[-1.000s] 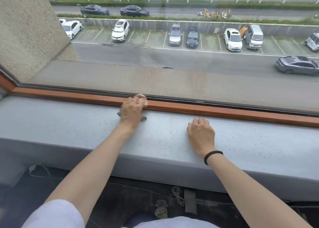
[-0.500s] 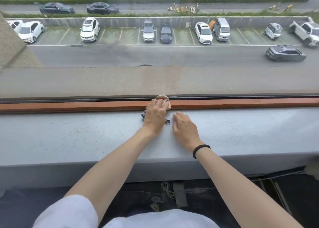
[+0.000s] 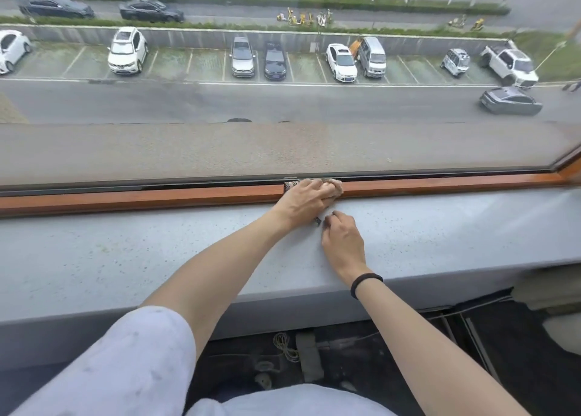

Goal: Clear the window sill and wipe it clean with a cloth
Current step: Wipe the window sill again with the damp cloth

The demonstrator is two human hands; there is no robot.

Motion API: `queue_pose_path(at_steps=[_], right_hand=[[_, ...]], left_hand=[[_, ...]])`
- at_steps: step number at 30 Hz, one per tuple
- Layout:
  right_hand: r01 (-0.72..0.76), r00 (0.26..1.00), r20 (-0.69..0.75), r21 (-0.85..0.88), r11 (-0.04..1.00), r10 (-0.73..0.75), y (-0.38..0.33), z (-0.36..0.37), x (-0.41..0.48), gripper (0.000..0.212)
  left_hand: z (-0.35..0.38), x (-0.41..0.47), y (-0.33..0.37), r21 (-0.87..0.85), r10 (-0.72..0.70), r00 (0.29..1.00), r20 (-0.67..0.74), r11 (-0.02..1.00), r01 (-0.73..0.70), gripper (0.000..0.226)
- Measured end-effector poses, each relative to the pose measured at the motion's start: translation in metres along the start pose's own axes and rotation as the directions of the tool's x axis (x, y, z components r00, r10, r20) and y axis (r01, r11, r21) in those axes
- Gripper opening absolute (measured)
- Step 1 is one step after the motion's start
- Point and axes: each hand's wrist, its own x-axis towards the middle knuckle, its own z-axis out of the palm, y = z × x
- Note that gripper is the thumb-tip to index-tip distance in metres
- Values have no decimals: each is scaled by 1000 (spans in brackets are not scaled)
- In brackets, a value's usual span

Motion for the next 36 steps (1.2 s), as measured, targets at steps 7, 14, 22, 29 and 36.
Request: queue_pose_path(at_steps=[7, 14, 22, 29, 36], right_hand=[[56, 998, 22, -2, 998, -56, -26, 14, 1, 16], [175, 983, 47, 19, 984, -176, -58, 31, -4, 18], [276, 956, 95, 16, 961, -276, -90, 46, -6, 19], [297, 950, 101, 14, 955, -297, -98, 49, -10, 20], [298, 951, 87, 6, 955, -297, -97, 54, -9, 18]], left_hand=[[-15, -81, -38, 22, -63, 997, 48, 998, 62, 54], [-40, -153, -63, -19, -205, 960, 191, 977, 212, 73], [-61, -219, -74, 41, -484, 841, 241, 871, 490, 62], [-71, -229, -76, -154, -971, 207, 122, 187, 970, 22], [-51, -210, -9, -231, -943, 316, 103, 287, 930, 32]])
